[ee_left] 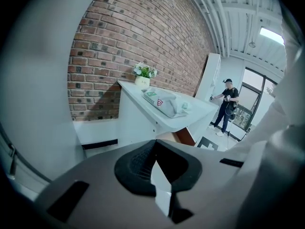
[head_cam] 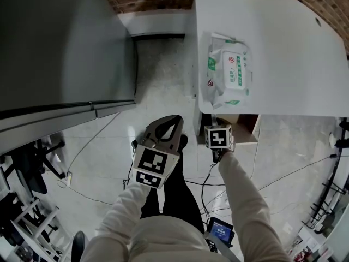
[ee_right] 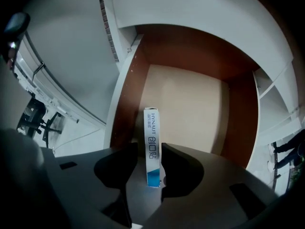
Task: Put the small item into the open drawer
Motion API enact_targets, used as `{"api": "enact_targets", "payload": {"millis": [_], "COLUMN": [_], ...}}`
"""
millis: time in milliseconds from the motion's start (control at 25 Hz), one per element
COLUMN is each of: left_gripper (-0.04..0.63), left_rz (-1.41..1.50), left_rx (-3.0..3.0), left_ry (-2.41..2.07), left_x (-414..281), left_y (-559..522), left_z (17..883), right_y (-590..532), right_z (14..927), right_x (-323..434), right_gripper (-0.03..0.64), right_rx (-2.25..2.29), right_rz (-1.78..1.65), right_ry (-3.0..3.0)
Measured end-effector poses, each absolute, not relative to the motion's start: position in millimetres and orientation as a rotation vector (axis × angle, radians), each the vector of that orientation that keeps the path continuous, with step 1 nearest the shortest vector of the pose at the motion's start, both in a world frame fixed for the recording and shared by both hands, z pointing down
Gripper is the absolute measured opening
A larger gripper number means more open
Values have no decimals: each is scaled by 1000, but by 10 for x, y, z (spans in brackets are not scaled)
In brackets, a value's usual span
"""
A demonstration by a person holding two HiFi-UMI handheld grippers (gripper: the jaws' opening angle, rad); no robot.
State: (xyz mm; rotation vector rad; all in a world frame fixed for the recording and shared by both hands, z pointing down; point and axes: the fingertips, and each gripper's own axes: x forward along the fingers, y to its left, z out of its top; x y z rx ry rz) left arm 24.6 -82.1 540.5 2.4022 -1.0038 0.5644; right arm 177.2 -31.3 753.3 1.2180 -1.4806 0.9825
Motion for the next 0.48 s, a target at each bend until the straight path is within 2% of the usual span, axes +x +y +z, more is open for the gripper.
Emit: {"api": "enact_targets", "payload": {"millis": [240,480], "left_gripper": [17,17], "left_rz": [562,585], "left_rx": [2423,2456], "left_ry": [-992,-958], "left_x": [289,333], "left_y": [-815,-769], "left_z": [5329,5265], "right_y": [-415,-355], "right_z": [7126,6700], "right_x": [1824,1686], "right_gripper": [179,165], "right_rx": [1291,1380], "right_rz": [877,916], "right_ry": [-1549,-1685]}}
